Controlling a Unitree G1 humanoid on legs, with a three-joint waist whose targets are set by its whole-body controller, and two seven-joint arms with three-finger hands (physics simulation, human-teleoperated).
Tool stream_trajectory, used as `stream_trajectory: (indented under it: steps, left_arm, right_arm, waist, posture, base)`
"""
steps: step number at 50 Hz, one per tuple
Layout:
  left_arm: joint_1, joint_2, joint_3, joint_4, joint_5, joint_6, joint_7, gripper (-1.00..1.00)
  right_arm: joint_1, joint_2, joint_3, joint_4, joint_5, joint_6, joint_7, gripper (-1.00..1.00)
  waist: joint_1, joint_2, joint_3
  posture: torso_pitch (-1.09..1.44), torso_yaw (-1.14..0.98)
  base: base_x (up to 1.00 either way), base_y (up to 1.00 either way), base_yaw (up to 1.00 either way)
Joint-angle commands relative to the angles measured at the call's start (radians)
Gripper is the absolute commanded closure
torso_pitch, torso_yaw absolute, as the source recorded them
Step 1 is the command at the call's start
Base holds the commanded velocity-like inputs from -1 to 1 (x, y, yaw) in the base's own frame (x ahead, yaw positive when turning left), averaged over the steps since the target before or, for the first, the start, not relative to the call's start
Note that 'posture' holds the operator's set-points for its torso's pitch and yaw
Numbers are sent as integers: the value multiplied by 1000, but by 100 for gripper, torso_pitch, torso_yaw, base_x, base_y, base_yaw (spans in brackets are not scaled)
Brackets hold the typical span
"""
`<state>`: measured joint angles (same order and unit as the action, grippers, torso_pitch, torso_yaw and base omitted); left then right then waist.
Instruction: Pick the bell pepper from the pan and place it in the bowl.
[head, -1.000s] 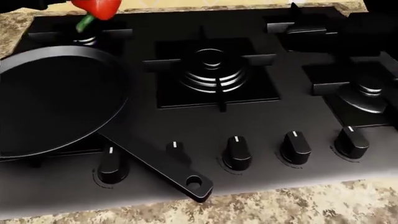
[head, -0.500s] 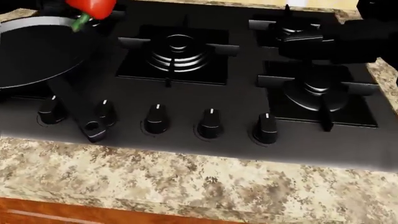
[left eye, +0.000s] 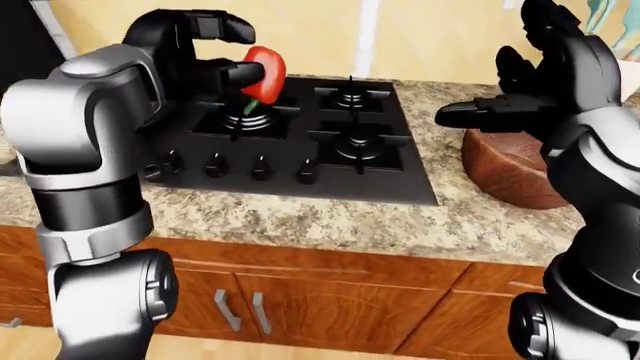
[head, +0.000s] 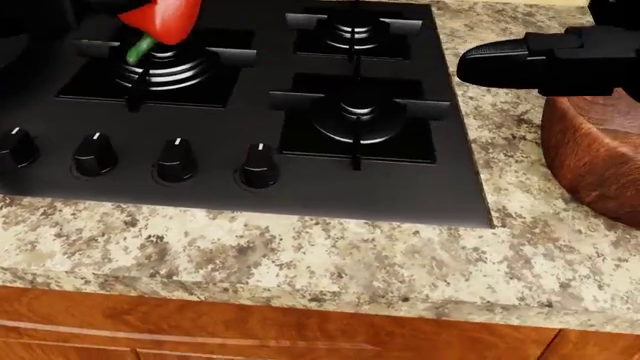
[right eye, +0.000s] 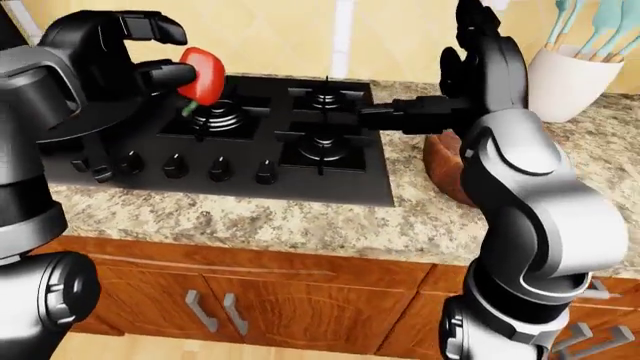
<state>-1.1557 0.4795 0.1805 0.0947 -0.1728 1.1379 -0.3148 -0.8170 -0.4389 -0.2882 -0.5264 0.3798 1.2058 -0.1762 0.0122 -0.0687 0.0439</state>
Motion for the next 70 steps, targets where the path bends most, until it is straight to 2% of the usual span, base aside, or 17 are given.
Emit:
stream_trajectory:
  steps: [1,8,13,14,19,29,32,34,35,37,47,56,59,60,65,67,70]
  left_arm:
    - [-40,18,15,-15,-6,-25,1,43]
    - [-32,16,14,-24,-12,-22,6,43]
    - [-28,15,13,-13,-12,-35,4,43]
    - [-26,14,13,-9,-12,-40,4,43]
    - [-21,19,20,-16,-18,-36,6,43]
    - [-10,20,21,-33,-29,-27,12,43]
    - [-11,21,21,-35,-31,-26,13,44]
    - [-8,20,21,-41,-34,-23,14,44]
    - [-10,21,20,-41,-35,-20,14,44]
    - [-11,22,19,-35,-34,-26,12,44]
    - [-13,24,20,-40,-38,-19,15,44]
    - [-7,23,20,-44,-39,-20,16,44]
    - [-9,23,18,-36,-38,-26,15,43]
    - [-10,23,18,-35,-38,-26,15,43]
    - [-8,19,20,-36,-39,-27,18,42]
    - [-4,20,22,-42,-41,-23,18,42]
    - [-8,23,22,-40,-43,-22,18,42]
  right_arm:
    - [-32,-8,-3,-15,-4,-20,-1,-100]
    - [-28,-7,-5,-18,-5,-21,1,-100]
    - [-29,-6,2,-7,-10,-29,2,-100]
    - [-33,-5,3,-7,-10,-25,0,-100]
    - [-42,-6,5,-4,-12,-22,3,-100]
    - [-35,2,5,-15,-15,-16,3,-100]
    - [-32,1,4,-14,-16,-18,5,-100]
    - [-32,2,4,-15,-17,-17,5,-100]
    - [-31,1,4,-15,-17,-18,6,-100]
    - [-30,2,3,-16,-18,-18,6,-100]
    - [-33,4,6,-19,-19,-13,7,-100]
    - [-36,1,4,-16,-20,-13,11,-100]
    - [-41,0,6,-14,-20,-12,11,-100]
    - [-42,0,6,-13,-21,-11,11,-100]
    - [-42,5,5,-9,-23,-13,9,-100]
    - [-40,8,4,-12,-21,-8,6,-100]
    - [-40,10,2,-13,-21,-4,2,-100]
  waist:
    - [13,-12,-25]
    - [11,51,-6]
    - [6,29,11]
    - [6,31,-7]
    - [1,130,-26]
    - [4,86,-28]
    - [11,38,-30]
    - [12,-39,-49]
    - [7,6,-35]
    - [8,4,-31]
    - [6,124,-25]
    - [5,94,-29]
    - [9,32,-32]
    - [9,-18,-44]
    - [-8,36,-38]
    - [-21,13,-41]
    - [-17,28,-30]
  posture:
    - [0,0]
    - [0,0]
    - [0,0]
    - [0,0]
    - [0,0]
    - [0,0]
    - [0,0]
    - [0,0]
    - [0,0]
    - [0,0]
    - [0,0]
    - [0,0]
    - [0,0]
    - [0,0]
    - [0,0]
    - [0,0]
    - [0,0]
  base:
    - [0,-29,0]
    - [0,-24,0]
    - [0,-1,0]
    - [0,-14,0]
    - [0,-24,0]
    - [0,-32,0]
    - [0,-40,0]
    - [0,-42,0]
    - [0,-41,0]
    - [0,-41,0]
    - [0,-41,0]
    - [0,-40,0]
    - [0,-41,0]
    - [0,-41,0]
    - [0,-32,-8]
    - [0,0,-71]
    - [0,0,-100]
